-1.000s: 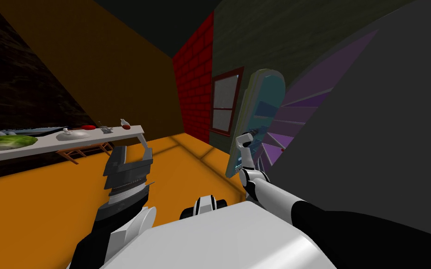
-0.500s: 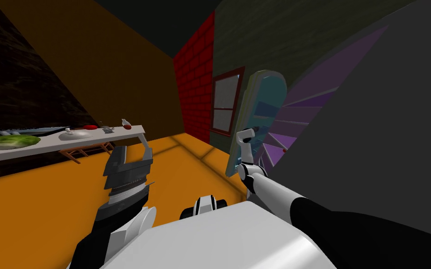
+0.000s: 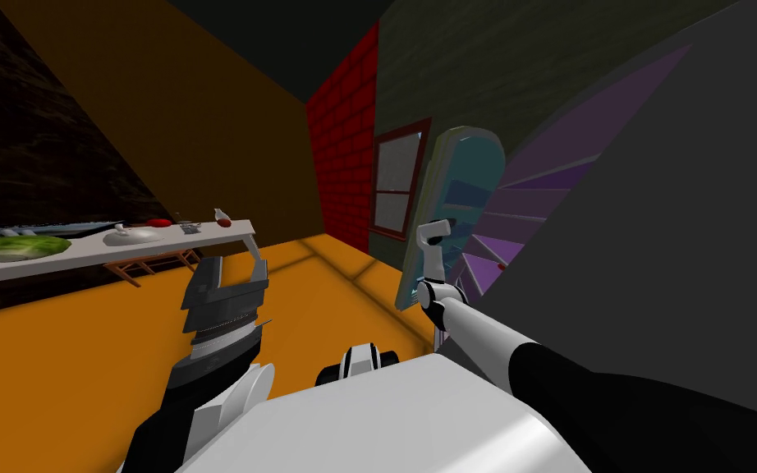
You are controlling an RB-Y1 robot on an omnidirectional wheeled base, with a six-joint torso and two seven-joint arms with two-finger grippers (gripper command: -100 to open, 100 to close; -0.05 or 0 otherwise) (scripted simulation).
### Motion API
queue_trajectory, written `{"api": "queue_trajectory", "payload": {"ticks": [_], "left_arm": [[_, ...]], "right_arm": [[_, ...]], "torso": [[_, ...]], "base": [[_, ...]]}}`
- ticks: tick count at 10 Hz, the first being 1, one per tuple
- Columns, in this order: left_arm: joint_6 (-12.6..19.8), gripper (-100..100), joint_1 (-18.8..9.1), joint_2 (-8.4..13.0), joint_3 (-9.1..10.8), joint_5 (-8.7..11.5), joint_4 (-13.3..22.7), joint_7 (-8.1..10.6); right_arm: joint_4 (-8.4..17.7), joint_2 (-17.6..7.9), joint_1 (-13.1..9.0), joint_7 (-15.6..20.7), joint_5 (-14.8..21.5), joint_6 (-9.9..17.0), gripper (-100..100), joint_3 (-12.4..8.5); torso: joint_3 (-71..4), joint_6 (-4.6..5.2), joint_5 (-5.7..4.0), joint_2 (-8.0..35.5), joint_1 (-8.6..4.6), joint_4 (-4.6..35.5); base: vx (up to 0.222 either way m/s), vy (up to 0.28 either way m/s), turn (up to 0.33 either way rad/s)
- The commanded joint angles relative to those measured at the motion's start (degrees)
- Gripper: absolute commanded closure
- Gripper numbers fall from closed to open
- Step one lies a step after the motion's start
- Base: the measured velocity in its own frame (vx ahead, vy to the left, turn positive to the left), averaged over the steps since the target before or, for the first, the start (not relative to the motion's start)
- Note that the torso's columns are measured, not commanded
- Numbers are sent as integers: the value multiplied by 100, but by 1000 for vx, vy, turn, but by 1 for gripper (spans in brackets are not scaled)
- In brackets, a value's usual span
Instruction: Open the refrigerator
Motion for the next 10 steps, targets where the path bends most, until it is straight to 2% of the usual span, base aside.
{"api": "queue_trajectory", "payload": {"ticks": [1,3,7,10], "left_arm": [[0,0,0,0,0,0,0,0],[0,0,0,-1,-1,0,0,0],[-1,0,4,-2,-1,0,-1,0],[-1,0,2,-1,-1,0,-1,0]], "right_arm": [[2,-4,-7,6,-2,-3,100,0],[14,-76,-2,-42,160,-75,100,-70],[39,-219,7,-139,485,-220,100,-208],[57,-326,13,-211,728,-328,100,-312]], "torso": [[2,-1,1,6,18,-1],[-2,-3,16,-5,55,-1],[-12,-3,7,-18,27,-7],[15,-6,5,27,18,8]], "base": [[4,-8,-1],[143,76,-25],[306,147,-22],[249,127,-26]]}}
